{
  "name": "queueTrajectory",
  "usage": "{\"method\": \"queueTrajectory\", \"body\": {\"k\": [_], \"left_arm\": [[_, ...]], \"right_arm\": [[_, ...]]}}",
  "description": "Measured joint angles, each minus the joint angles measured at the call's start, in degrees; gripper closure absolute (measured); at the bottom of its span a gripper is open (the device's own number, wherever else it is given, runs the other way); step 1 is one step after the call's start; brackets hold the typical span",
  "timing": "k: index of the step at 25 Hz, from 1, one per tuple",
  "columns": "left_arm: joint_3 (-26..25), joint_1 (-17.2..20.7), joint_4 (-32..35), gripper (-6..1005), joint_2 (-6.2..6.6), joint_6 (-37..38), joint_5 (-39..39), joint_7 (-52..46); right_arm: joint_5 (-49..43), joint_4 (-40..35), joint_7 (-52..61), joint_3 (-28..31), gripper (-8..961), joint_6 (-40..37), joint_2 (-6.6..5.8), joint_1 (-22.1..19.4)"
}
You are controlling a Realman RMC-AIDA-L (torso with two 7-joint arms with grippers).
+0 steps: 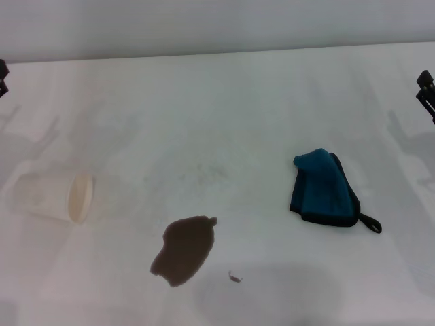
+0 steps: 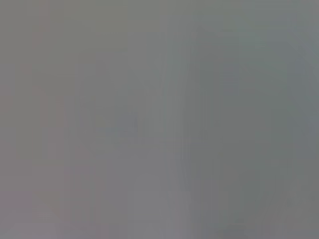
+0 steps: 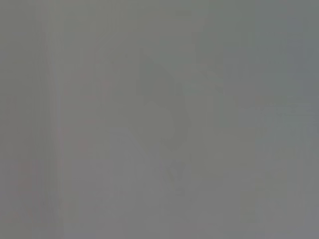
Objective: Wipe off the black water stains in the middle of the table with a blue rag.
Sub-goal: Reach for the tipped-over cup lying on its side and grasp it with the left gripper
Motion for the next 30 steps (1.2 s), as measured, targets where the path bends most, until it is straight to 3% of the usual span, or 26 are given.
{"method": "queueTrajectory", "body": {"k": [14, 17, 22, 27, 30], "left_arm": [[0.0, 1.4, -0.5, 118, 0.06, 0.5, -2.3, -0.4], [0.0, 0.6, -3.2, 118, 0.13, 1.7, -0.9, -3.7], [0.1, -2.8, -11.7, 118, 0.13, 4.4, 6.8, -11.9], [0.2, -8.0, -23.4, 118, 0.36, 10.4, 20.8, -20.3], [0.2, -12.1, -30.1, 118, 1.97, 16.7, 30.6, -25.2]], "right_arm": [[-0.1, -0.6, 0.0, 0.1, 79, -0.5, -0.07, 0.6], [-0.1, -0.6, 0.0, 0.3, 79, -0.6, -0.09, 0.6], [-0.1, -0.6, 0.0, 0.4, 79, -0.7, -0.09, 0.9], [0.1, -0.4, 0.0, 0.5, 79, -0.8, -0.02, 1.2], [0.5, -0.2, 0.0, 0.7, 78, -0.4, 0.09, 1.3]]}}
